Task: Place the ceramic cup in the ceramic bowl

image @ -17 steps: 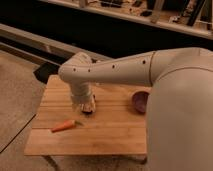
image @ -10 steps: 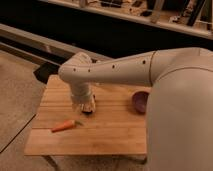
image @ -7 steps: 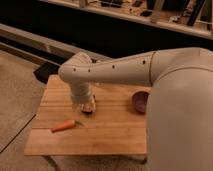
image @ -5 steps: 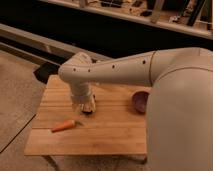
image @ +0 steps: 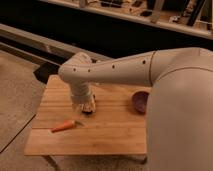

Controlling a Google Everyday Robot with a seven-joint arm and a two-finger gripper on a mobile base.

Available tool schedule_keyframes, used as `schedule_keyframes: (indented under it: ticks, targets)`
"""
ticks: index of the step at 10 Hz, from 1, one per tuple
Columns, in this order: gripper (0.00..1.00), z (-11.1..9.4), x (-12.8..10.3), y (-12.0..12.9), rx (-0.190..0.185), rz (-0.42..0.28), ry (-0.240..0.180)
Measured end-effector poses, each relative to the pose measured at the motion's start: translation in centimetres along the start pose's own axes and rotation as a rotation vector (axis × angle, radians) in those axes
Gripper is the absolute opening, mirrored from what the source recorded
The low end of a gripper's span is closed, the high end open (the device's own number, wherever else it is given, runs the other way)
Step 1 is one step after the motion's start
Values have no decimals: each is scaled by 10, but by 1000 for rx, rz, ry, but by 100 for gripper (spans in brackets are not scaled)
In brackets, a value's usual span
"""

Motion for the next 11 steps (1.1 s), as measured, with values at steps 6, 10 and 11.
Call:
schedule_keyframes:
  ticks: [6,10,11]
  targets:
    - [65,0,0,0,0,0,0]
    - [65,1,-24,-3,-20,-16,-16]
    - [65,0,-42,-10,-31,-15,-31]
